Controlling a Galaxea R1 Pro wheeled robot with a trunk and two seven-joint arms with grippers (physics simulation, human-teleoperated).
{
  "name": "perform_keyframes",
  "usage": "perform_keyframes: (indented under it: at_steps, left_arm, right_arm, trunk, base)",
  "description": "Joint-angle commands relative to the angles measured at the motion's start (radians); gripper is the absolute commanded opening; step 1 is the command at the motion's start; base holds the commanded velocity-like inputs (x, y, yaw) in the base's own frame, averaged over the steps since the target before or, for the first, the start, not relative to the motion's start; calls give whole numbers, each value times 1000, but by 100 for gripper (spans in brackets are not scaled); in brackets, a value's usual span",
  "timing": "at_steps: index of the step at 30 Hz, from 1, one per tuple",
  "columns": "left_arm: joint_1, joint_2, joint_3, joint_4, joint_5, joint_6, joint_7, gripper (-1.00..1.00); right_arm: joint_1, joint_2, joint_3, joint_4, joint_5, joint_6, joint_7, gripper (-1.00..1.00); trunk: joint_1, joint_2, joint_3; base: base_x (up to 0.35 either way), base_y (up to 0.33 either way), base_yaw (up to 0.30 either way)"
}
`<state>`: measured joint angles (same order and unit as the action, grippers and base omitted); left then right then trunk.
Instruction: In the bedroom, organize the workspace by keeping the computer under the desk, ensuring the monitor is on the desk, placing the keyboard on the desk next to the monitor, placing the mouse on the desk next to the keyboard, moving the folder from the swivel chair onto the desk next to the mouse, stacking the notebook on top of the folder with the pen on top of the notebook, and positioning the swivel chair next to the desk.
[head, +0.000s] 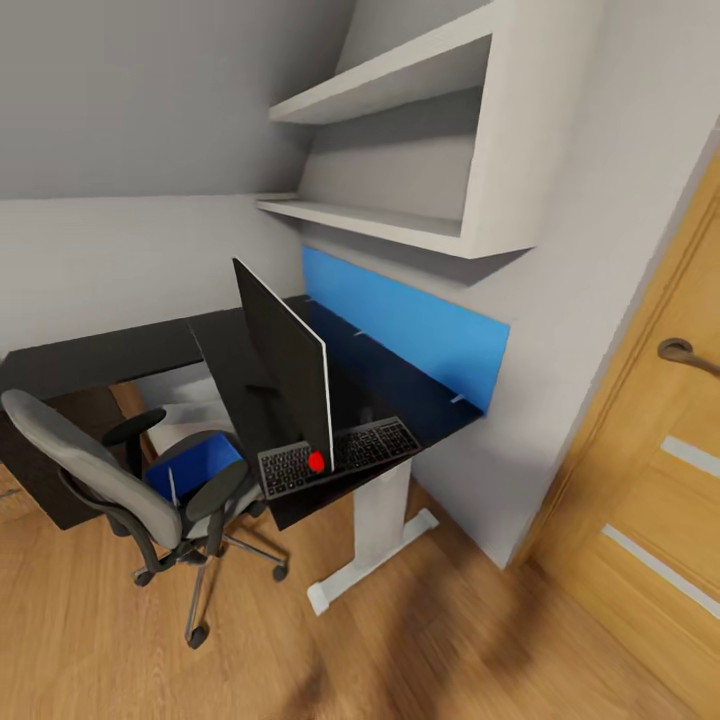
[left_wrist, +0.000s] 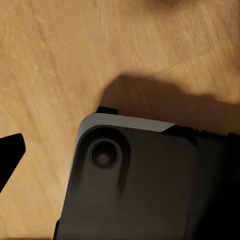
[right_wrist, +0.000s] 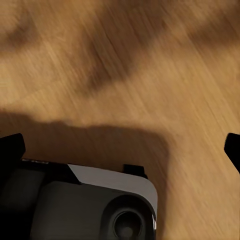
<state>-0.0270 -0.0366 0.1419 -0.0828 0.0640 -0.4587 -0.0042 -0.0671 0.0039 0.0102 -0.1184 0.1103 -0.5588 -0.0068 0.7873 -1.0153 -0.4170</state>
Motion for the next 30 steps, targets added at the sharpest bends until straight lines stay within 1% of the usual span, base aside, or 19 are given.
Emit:
perform_keyframes:
  at_steps: [1, 7, 13, 27, 30]
  left_arm:
    - [-1, 0, -1, 1, 7, -3, 0, 100]
    - [-1, 0, -1, 0, 7, -3, 0, 100]
    - [-1, 0, -1, 1, 7, -3, 0, 100]
    - [-1, 0, 0, 1, 7, -3, 0, 100]
    - [-1, 0, 0, 1, 7, -3, 0, 100]
  right_arm:
    - [0, 0, 0, 1, 4, -3, -1, 100]
    - [0, -1, 1, 1, 5, -3, 0, 100]
    - [0, -1, 1, 1, 5, -4, 0, 100]
    - [0, -1, 2, 1, 5, -3, 1, 100]
    - [0, -1, 2, 0, 5, -3, 0, 100]
  trunk:
    - [0, -1, -2]
    - [0, -1, -8]
    - [0, -1, -10]
    - [0, -1, 6]
    - [0, -1, 7]
  base:
    - [0, 0, 115]
    - [0, 0, 51]
    - [0, 0, 12]
    - [0, 0, 1]
    - [0, 0, 145]
